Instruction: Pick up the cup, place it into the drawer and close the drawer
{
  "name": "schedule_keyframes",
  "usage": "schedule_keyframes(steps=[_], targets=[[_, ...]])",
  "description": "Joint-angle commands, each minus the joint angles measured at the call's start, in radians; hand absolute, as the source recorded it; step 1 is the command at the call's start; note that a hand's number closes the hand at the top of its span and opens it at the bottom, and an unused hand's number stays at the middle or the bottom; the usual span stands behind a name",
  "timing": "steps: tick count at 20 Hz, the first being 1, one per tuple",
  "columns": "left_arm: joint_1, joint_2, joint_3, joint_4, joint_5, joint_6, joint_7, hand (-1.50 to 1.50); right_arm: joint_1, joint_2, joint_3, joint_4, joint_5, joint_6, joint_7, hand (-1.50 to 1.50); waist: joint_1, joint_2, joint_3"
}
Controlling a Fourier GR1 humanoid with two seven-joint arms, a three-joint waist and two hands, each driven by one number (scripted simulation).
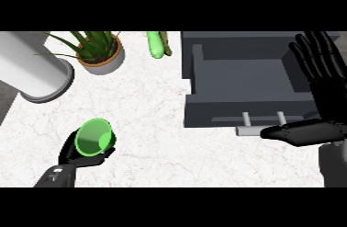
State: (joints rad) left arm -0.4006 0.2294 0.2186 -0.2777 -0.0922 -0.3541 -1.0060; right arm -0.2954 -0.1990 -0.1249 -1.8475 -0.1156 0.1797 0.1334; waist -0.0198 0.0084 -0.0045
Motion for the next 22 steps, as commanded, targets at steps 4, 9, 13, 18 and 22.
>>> schedule_keyframes(steps=[4,9,13,18,22], targets=[[0.007,0.004,0.033,-0.055,-0.005,0.159,-0.244,1.5,0.015,-0.004,-0.01,0.008,0.01,0.006,-0.04,-1.5,-0.001,0.003,0.0],[-0.072,-0.086,0.177,-0.069,0.114,0.382,-0.168,1.5,0.035,-0.02,-0.017,-0.028,-0.035,0.035,0.003,-1.5,-0.007,-0.001,0.001],[-0.089,-0.118,0.187,-0.068,0.144,0.238,-0.236,1.5,-0.012,-0.03,-0.043,0.021,-0.042,0.03,-0.011,-1.5,0.002,0.001,0.001],[-0.195,-0.104,0.138,-0.132,0.14,0.142,-0.128,1.5,0.054,-0.022,-0.028,-0.049,-0.03,0.03,-0.002,-1.5,0.0,-0.007,0.003],[-0.248,-0.155,0.081,-0.241,0.124,0.195,-0.035,1.5,-0.024,-0.034,-0.038,0.034,-0.009,0.012,0.002,-1.5,0.026,-0.011,0.005]])
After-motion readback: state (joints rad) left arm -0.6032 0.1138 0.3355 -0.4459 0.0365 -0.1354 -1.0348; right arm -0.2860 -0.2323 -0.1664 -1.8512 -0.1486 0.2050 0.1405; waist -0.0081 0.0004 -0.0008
